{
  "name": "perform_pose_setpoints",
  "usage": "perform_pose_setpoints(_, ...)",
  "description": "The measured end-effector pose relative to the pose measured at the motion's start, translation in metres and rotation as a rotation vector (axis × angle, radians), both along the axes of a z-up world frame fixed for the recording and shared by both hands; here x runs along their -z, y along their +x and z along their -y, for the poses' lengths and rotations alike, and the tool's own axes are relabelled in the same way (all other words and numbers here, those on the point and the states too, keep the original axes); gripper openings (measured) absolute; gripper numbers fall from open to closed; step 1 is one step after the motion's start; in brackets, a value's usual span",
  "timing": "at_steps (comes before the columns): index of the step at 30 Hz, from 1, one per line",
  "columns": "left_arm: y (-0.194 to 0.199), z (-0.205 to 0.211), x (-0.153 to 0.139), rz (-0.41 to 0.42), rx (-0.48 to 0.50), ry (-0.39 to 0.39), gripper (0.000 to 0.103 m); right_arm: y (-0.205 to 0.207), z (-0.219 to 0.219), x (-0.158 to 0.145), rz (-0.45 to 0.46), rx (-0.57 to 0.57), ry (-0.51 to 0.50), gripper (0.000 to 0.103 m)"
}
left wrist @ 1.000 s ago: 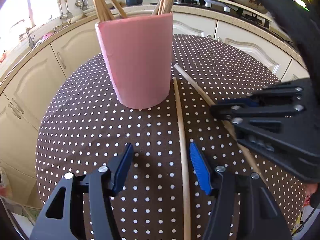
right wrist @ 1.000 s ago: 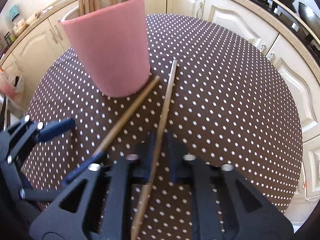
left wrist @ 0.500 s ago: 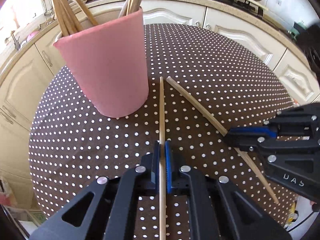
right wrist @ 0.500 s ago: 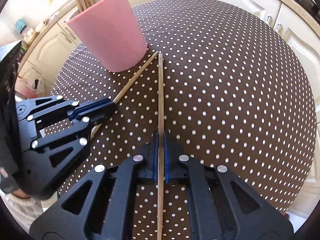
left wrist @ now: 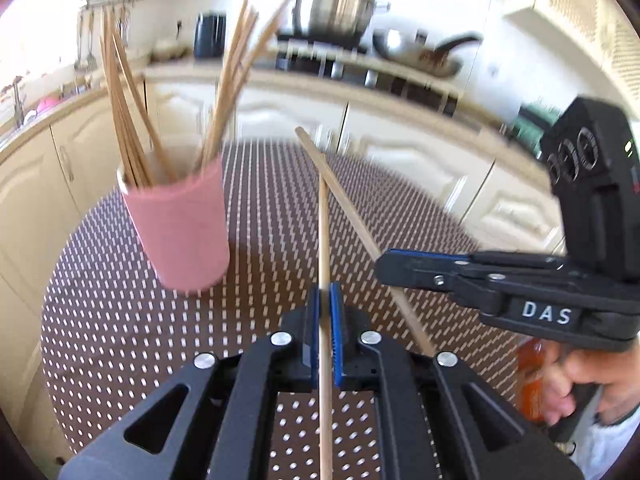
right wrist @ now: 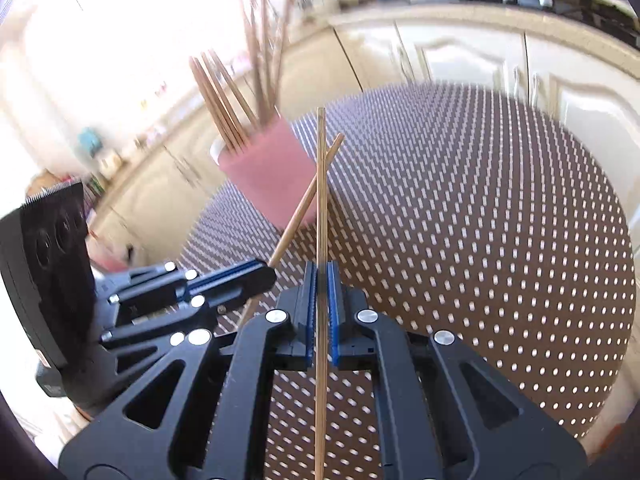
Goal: Organize utensils
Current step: 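Raise the left tool's chopstick over the pink cup while the right tool carries its chopstick there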
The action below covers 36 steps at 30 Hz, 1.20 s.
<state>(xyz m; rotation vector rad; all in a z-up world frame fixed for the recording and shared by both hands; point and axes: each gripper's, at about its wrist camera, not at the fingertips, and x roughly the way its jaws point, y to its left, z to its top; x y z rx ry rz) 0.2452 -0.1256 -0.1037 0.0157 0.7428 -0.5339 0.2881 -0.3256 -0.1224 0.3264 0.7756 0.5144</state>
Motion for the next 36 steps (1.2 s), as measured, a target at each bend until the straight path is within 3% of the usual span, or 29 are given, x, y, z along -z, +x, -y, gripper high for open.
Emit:
perform_pose_setpoints(7, -0.009, -0.034, -0.048, 0.209, -0.073, -0.118, 0.005, -0.013, -0.011, -0.049, 0.222, 0.002, 0.101, 0.006)
perform_pose_setpoints(16, 0.001, -0.067, -0.085, 0.515, -0.238, -0.224, 0.005, 0.021, -0.057, -0.094, 0.48, 0.023, 0.125, 0.006)
perform_pose_setpoints(24, 0.033, -0.076, -0.089, 0.627, -0.349, -0.307, 0.006, 0.05, -0.097, -0.104, 0.637, 0.046, 0.099, 0.006)
perform_pose_setpoints(32, 0.072, -0.081, -0.08, 0.676, -0.412, -0.308, 0.006, 0.078, -0.107, -0.098, 0.74, 0.076, 0.103, 0.006)
perform_pose_setpoints(36, 0.087, -0.081, -0.067, 0.656, -0.423, -0.318, 0.006, 0.086, -0.107, -0.085, 0.751, 0.083, 0.107, 0.006)
